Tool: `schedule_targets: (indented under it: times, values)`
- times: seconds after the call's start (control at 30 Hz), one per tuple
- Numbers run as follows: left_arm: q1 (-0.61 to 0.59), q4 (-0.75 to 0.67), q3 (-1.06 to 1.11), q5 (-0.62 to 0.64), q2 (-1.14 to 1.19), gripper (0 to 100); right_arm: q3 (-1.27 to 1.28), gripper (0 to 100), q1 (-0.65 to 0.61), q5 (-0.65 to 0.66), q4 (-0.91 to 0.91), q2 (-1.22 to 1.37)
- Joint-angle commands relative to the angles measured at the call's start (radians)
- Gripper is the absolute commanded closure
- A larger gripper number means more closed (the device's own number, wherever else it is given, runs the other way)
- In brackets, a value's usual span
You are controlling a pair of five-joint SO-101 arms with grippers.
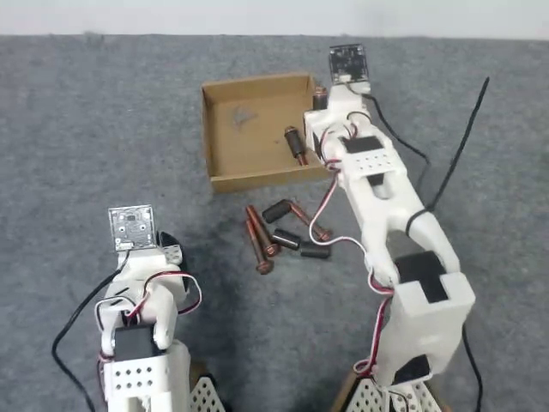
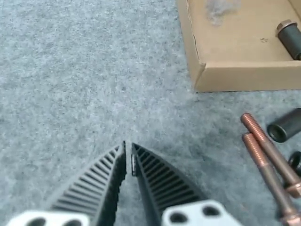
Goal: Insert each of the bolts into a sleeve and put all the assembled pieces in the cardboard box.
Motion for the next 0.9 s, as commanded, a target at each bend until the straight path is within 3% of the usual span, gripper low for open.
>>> schedule_targets:
  times: [0.0,0.5,0.73,0.87]
  values:
    - [0.002,0.006,-0.016,-0.008,-0.020,98,-0.163,99.2,-0.035,0.117,0.127,0.031]
    - [0.002,0.003,-0.016,-0.008,-0.020,98,-0.542,99.2,-0.033,0.144,0.409,0.326]
    - [0.002,0.002,-0.016,-0.008,-0.020,98,-0.568,99.0,-0.038,0.144,0.420,0.346]
    - [0.002,0.000,-0.016,-0.008,-0.020,98,-0.568,90.5,-0.038,0.144,0.427,0.349]
